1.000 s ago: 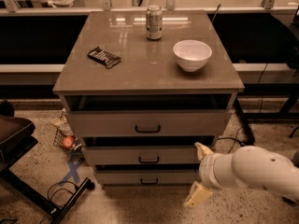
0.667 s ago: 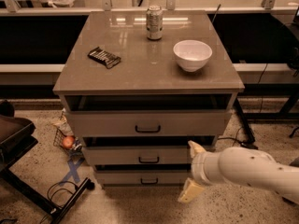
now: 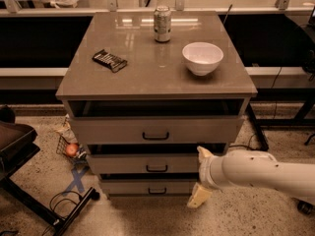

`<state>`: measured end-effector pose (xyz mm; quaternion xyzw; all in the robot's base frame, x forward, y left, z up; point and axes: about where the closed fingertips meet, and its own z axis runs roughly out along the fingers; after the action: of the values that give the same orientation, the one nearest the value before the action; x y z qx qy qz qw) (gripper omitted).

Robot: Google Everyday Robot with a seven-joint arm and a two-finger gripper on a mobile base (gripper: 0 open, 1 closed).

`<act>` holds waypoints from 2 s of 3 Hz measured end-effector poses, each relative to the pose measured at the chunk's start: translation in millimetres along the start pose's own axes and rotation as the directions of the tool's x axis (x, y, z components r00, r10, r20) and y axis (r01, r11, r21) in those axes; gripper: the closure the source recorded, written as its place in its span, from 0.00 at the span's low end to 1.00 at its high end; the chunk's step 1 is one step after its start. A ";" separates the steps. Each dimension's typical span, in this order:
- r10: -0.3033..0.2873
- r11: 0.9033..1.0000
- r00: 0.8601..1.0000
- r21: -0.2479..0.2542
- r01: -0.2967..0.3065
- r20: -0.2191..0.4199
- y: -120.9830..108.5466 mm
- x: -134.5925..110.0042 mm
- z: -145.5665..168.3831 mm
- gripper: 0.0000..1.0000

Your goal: Open middle drawer

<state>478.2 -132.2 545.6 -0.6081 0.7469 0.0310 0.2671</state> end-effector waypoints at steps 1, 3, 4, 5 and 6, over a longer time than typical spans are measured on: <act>0.019 1.000 1.000 0.002 -0.019 0.010 10.6 11.2 12.6 0.00; -0.105 0.994 0.994 0.031 0.104 0.033 5.6 41.4 57.4 0.00; -0.171 0.985 0.985 0.039 0.171 0.007 -15.7 54.5 78.4 0.00; -0.202 0.978 0.979 0.038 0.203 -0.025 -40.4 65.0 96.3 0.00; -0.214 0.976 0.974 0.026 0.217 -0.074 -58.2 77.1 111.8 0.00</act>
Offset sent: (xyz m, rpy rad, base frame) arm -0.0006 -0.0189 -0.0868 0.0131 -0.0956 0.1193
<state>563.3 -174.5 432.5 -0.6817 0.6859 -0.0322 0.2525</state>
